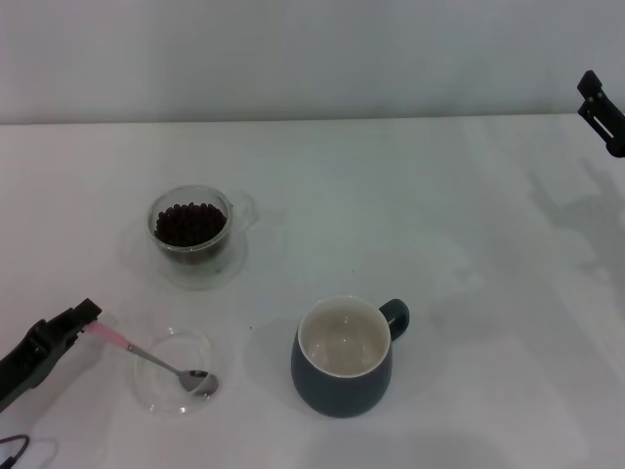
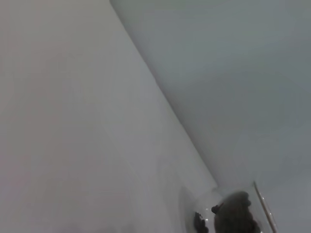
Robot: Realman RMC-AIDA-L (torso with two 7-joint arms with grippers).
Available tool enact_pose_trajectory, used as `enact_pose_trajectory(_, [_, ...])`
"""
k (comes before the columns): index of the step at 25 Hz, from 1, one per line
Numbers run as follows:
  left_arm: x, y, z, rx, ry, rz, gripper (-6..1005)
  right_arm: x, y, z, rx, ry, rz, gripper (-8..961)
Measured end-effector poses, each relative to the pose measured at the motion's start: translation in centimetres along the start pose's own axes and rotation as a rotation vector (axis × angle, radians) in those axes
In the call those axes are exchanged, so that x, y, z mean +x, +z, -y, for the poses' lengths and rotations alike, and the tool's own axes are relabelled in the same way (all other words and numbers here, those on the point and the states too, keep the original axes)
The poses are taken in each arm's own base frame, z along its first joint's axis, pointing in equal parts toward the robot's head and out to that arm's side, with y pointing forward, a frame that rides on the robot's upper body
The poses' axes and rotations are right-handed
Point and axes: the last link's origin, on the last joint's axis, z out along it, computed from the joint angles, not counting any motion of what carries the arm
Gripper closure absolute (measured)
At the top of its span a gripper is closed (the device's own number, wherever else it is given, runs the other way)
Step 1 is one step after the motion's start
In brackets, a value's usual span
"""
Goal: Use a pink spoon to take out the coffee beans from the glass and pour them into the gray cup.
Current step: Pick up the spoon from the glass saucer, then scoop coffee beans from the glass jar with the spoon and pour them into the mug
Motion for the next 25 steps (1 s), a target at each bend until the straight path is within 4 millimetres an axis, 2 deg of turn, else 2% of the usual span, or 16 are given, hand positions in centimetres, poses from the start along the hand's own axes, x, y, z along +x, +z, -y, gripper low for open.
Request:
enact_pose_trajectory(3, [0.1, -0.2, -0.3, -0.027, 0.004, -0.001, 865, 0.1, -0.1, 0.0, 0.001, 0.002, -0.004, 69])
enact_pose_trajectory(8, [0.9, -0.8, -1.2, -0.095, 0.019, -0.011, 866, 0.2, -0.3, 0.1, 0.004, 0.003, -0.008, 69])
enact_pose_trajectory(14, [2.3, -2.2, -1.2, -0.123, 0.012, -0.063, 867, 0.2, -0.3, 0.1, 0.005, 0.004, -0.010, 69])
enact_pose_trajectory(19, [4.0, -3.9, -1.4, -0.166, -0.002, -0.176, 866, 0.4, -0.7, 0.2, 0.011, 0.006, -0.017, 69])
enact_pose_trajectory(20, [5.4, -4.7, -2.0, -0.208, 0.013, -0.243, 866, 0.4, -0.7, 0.2, 0.011, 0.006, -0.017, 69])
enact_pose_trajectory(25, [7.7, -3.9, -4.1, -0.293, 0.093, -0.296, 866, 0.4, -0.7, 0.1, 0.005, 0.008, -0.016, 69])
